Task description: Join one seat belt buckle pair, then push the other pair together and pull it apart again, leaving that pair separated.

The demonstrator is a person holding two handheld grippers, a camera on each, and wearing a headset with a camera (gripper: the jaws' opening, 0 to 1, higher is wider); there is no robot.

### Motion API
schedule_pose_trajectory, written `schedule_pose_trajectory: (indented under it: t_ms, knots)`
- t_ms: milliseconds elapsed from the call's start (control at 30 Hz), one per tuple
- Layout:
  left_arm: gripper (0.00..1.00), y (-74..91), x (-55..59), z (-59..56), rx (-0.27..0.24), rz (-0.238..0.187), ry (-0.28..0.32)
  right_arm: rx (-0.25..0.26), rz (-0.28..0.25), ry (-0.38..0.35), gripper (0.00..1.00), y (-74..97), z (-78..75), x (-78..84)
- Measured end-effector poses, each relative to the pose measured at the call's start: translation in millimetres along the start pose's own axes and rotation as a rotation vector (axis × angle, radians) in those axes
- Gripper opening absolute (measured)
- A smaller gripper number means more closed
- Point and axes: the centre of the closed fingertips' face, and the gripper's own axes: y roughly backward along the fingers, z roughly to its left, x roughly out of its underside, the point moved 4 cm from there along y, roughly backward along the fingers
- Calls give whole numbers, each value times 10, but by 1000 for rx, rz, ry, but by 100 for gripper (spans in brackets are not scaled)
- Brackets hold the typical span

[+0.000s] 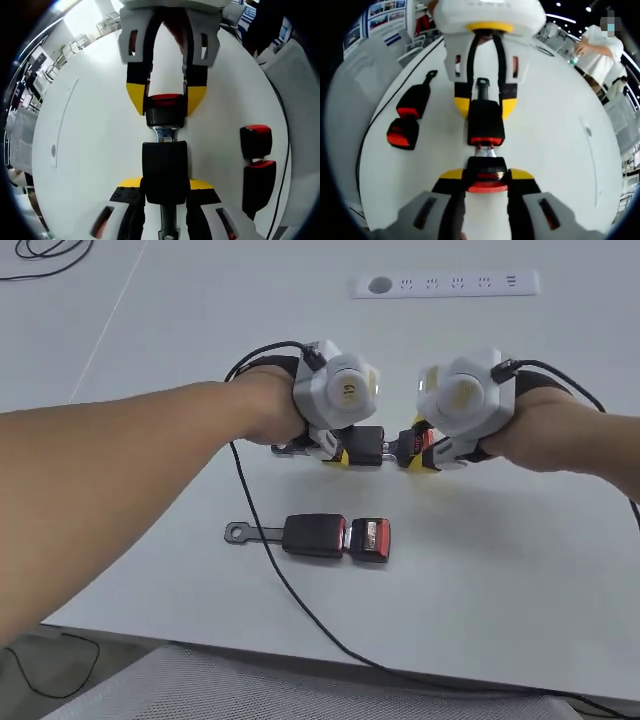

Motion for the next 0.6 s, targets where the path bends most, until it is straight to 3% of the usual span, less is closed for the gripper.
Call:
schedule_pose_trajectory:
  t_ms: [133,600]
  knots:
    - [31,-2,-1,-1,5,-15,-3,2,1,15,29,-47,24,-103]
    - [31,19,-1,-10,-6,-31,12,-6,-11,11,30,-11,15,-86]
